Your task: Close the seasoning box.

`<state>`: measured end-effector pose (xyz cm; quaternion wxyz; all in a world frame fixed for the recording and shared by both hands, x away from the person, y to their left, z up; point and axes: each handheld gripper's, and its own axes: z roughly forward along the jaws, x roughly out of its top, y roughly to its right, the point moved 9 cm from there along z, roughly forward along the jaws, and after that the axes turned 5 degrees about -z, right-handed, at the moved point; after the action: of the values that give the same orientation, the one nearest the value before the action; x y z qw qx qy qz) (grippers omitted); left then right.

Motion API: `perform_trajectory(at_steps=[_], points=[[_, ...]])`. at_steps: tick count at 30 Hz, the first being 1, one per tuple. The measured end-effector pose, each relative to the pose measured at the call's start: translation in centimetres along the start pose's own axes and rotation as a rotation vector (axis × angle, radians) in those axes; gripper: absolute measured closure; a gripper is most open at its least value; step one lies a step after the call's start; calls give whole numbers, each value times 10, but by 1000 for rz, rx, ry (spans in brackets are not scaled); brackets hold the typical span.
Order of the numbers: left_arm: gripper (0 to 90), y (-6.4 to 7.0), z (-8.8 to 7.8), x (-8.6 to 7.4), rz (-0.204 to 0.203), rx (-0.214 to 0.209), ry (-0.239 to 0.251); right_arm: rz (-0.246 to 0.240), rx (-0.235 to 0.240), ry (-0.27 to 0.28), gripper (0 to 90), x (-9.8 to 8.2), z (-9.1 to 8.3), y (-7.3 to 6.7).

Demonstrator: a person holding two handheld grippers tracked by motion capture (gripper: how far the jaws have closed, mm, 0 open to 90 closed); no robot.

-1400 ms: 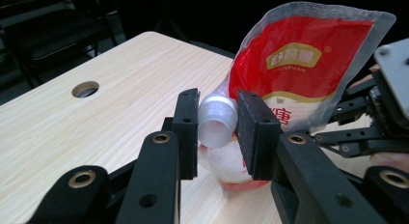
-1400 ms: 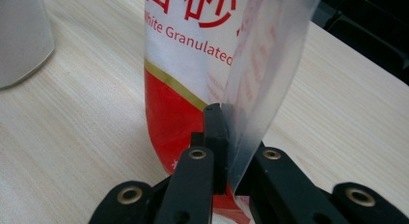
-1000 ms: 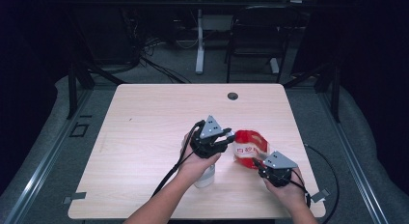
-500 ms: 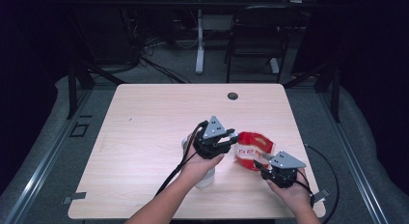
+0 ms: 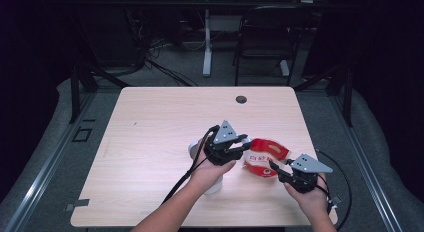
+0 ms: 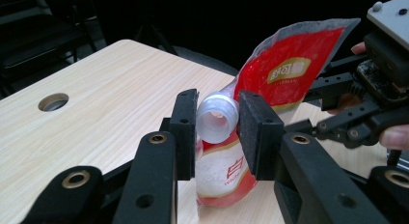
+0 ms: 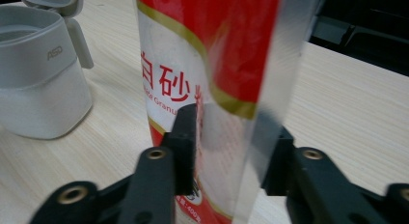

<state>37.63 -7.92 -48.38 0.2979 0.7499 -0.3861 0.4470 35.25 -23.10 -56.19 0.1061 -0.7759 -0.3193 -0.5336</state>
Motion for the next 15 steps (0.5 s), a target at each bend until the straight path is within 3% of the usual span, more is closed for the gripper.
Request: perform_trajectory(at_steps=[6,10,15], points=[[637,-1,-1,2,-5,9,18,1,29,1,729,0,-1,-2],[605,-3,-3,4,-9,16,28,-4,24,4,656,-1,0,-2],[570,-5,-7,6,-15,23,43,10,26,4,625,-2,1,-2]])
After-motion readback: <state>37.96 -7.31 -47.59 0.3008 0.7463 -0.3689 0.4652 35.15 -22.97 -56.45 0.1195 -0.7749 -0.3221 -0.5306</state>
